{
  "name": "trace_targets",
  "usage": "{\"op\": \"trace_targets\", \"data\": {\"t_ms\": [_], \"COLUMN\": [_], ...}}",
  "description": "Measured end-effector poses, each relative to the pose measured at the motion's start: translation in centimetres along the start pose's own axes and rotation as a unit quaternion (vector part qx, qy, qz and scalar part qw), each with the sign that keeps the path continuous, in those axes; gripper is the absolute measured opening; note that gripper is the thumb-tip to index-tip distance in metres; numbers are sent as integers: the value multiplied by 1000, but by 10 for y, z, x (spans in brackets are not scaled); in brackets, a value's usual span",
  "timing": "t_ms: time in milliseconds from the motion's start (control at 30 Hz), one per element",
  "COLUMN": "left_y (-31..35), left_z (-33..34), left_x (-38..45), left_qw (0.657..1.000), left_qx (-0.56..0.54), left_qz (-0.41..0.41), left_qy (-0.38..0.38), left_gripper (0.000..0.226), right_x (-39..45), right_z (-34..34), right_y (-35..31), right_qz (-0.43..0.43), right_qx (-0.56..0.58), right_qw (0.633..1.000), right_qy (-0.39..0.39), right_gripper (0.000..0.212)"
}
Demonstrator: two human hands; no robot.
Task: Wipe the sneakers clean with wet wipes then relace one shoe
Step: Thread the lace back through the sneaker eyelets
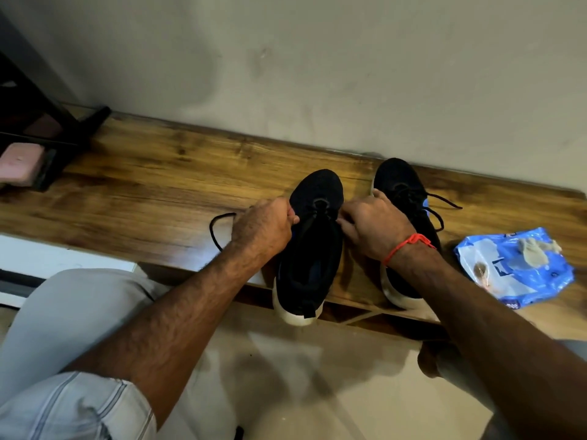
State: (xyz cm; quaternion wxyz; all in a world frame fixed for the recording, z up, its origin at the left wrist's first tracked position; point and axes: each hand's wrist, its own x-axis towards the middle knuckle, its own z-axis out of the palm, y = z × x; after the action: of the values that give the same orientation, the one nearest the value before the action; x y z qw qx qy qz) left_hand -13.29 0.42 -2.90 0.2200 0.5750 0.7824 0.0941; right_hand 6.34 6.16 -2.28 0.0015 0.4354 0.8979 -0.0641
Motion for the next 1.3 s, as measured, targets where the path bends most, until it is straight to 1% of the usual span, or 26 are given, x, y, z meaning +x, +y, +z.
{"op": "trace_targets", "data": {"t_ms": [67,167,200,267,300,367,433,500,533,633,700,767,800,867,933,967,1033,1100,1133,1167,1200,1267,1300], "left_y": [-4,-5,-2,8,12,22,33,50,59,85,98,109,113,123,132,136,145,153,155,157,158,159,159], "left_z": [3,0,-3,-13,-17,-29,-43,-61,-72,-118,-150,-181,-195,-224,-252,-263,-281,-292,-295,-298,-299,-299,-299], "left_x": [2,3,1,-5,-9,-17,-25,-32,-36,-50,-61,-71,-75,-82,-89,-91,-98,-106,-109,-112,-114,-117,-117], "left_qw": [998,986,983,979,973,956,932,902,886,832,783,734,710,673,651,647,655,669,682,702,731,799,824], "left_qx": [-51,-160,-178,-200,-222,-284,-347,-414,-447,-539,-604,-662,-687,-725,-747,-752,-748,-736,-725,-705,-674,-584,-540], "left_qz": [14,24,25,31,25,10,8,12,10,3,5,17,24,38,52,58,74,86,92,101,109,123,129], "left_qy": [-17,-27,-26,-34,-48,-77,-104,-118,-122,-131,-147,-151,-149,-141,-124,-111,-82,-54,-40,-21,3,72,112], "left_gripper": [9,5,2,6,8,12,17,20,20,17,20,21,21,24,29,30,29,21,16,12,9,14,16], "right_x": [0,-3,-2,1,2,3,0,-4,-6,-11,-15,-18,-20,-26,-32,-34,-38,-40,-41,-42,-43,-46,-46], "right_z": [-1,-11,-15,-26,-30,-43,-62,-86,-100,-148,-181,-211,-223,-248,-271,-281,-299,-314,-319,-324,-328,-335,-337], "right_y": [3,3,0,-6,-9,-10,-9,-11,-13,-15,-17,-20,-22,-27,-32,-36,-43,-50,-52,-55,-58,-63,-66], "right_qz": [-9,8,16,46,73,125,152,151,154,163,155,149,149,140,132,127,106,84,74,65,57,53,54], "right_qx": [40,161,180,189,215,303,363,422,472,614,682,729,745,763,763,759,754,751,747,736,720,664,629], "right_qw": [999,986,983,980,972,936,904,880,856,768,713,668,651,629,628,632,639,641,645,656,670,713,735], "right_qy": [-11,-31,-33,-47,-67,-130,-167,-158,-140,-83,-55,-11,15,52,79,89,109,131,141,155,172,218,248], "right_gripper": [15,11,11,9,10,14,17,18,18,18,16,19,20,20,27,33,44,48,45,39,32,22,20]}}
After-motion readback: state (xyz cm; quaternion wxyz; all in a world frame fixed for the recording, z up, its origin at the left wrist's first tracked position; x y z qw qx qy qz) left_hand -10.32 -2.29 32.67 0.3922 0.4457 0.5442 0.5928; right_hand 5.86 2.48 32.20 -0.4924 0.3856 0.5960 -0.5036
